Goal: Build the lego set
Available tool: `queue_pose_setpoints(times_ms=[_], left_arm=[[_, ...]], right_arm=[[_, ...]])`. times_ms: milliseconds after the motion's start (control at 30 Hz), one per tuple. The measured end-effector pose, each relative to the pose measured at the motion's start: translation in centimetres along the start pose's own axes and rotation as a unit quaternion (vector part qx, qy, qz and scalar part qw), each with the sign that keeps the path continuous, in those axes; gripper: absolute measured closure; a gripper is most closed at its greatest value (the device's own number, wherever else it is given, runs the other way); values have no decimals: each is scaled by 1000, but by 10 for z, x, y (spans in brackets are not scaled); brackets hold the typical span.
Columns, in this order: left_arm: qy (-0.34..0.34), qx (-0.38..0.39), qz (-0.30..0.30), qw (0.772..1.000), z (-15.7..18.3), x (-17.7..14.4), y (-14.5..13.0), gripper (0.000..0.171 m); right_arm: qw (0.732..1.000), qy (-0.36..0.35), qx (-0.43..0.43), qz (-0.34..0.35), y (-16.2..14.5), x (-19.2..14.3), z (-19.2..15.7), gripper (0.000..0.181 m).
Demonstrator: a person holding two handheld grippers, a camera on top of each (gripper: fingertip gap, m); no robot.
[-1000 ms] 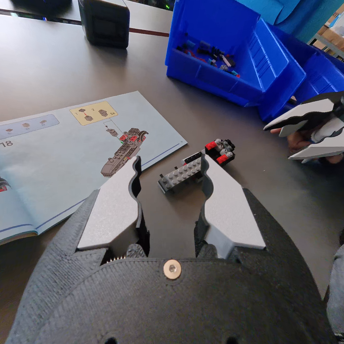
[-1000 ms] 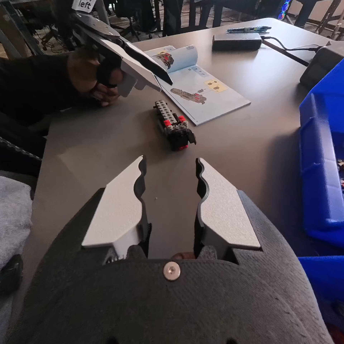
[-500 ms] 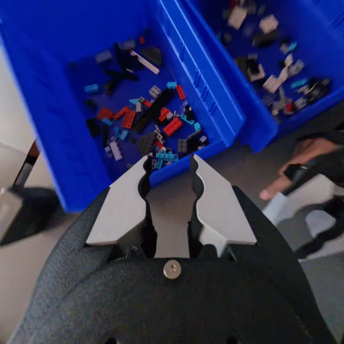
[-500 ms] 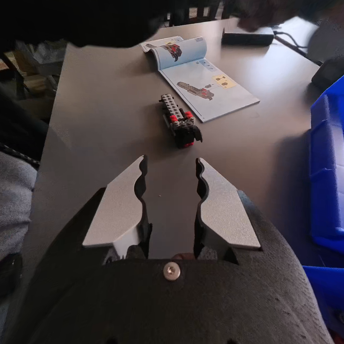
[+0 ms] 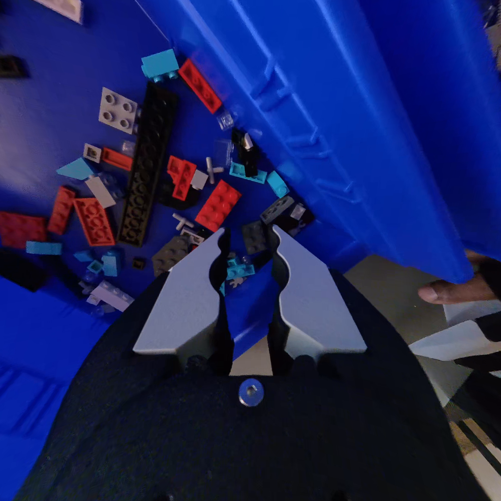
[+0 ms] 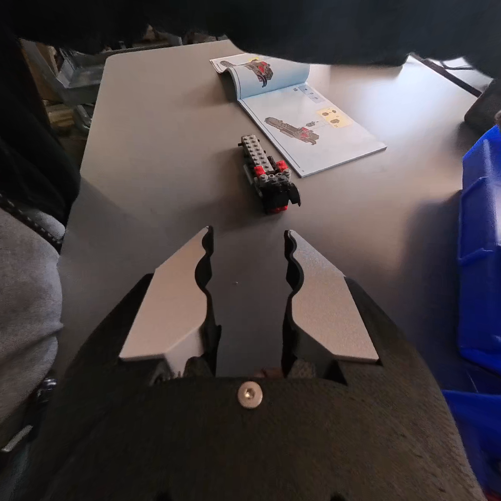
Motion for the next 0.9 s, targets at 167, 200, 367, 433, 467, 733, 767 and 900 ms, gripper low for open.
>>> queue_pose_setpoints(times_ms=[167, 200, 367, 433, 467, 733, 767, 900], left_arm=[[24, 7, -23, 999, -13, -2, -6, 142], [26, 3, -20, 999, -15, -2, -6, 142], [29, -2, -5, 1000, -18, -9, -8, 144], [17, -2, -2, 1000, -12, -11, -7, 144], [18, -3, -7, 1000, -11, -10, -8, 144], [12, 3, -25, 1000, -7, 1, -6, 146], [9, 5, -23, 1000, -6, 1, -4, 147], [14, 10, -33, 999, -8, 2, -4, 150]], right_arm=[[1000, 1, -3, -3, -1, 1, -1, 127], [1000, 1, -4, -3, -1, 1, -1, 127], [1000, 0, -9, -5, -1, 1, -1, 127], [1000, -1, -9, -5, -1, 1, -2, 127], [1000, -1, -10, -5, -1, 1, -2, 127], [1000, 0, -10, -5, -1, 1, -2, 127], [1000, 0, -10, -5, -1, 1, -2, 127], [1000, -3, -10, -7, -2, 2, -1, 128]])
Point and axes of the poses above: each gripper's, where its closed fingertips meet, x out along the fingers, y out of its top, z = x × y across the jaws, the point moved 2 cm from there along -x, back along the fingers, and after that the axes turned 6 degrees about z, right-handed, at the moved point
